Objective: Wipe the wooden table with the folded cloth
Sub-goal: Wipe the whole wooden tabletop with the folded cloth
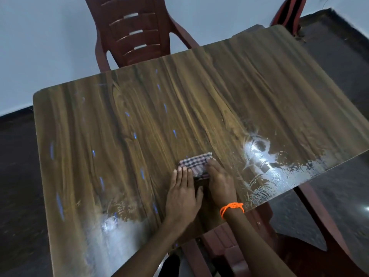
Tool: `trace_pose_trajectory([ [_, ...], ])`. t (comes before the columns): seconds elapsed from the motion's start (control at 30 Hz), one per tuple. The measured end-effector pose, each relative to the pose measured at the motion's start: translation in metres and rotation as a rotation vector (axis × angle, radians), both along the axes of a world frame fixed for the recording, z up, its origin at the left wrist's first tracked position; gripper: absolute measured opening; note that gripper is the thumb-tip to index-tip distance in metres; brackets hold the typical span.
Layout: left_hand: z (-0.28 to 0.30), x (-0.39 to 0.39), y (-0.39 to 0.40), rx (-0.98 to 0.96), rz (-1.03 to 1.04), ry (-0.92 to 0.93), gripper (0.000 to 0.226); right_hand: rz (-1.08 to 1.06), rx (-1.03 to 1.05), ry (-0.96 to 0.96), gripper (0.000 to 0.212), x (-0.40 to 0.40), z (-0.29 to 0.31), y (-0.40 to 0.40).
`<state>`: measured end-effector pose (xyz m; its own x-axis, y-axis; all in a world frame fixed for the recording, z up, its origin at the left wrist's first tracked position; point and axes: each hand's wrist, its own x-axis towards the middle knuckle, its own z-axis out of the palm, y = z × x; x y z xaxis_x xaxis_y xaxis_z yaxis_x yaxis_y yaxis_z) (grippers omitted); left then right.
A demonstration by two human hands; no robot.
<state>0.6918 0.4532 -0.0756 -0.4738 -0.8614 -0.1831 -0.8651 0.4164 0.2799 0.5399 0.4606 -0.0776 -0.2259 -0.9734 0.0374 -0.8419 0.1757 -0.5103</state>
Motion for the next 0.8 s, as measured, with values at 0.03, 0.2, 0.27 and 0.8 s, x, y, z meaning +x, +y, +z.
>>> trace_pose_trajectory([
  [0.03,0.000,0.004,0.008,-0.003,-0.008,0.007,0.071,0.013,-0.001,-0.008,0.038,0.001,-0.002,0.009],
  [0.2,0.004,-0.010,0.032,0.030,-0.059,0.027,0.074,0.019,-0.008,0.031,0.035,-0.015,-0.002,0.040],
  [0.27,0.005,-0.022,0.024,0.039,-0.074,0.029,0.077,-0.027,0.010,0.034,0.037,-0.023,-0.002,0.037],
  [0.8,0.003,0.017,-0.039,-0.004,-0.017,-0.034,0.075,0.055,0.026,-0.032,0.039,0.012,-0.003,-0.042],
])
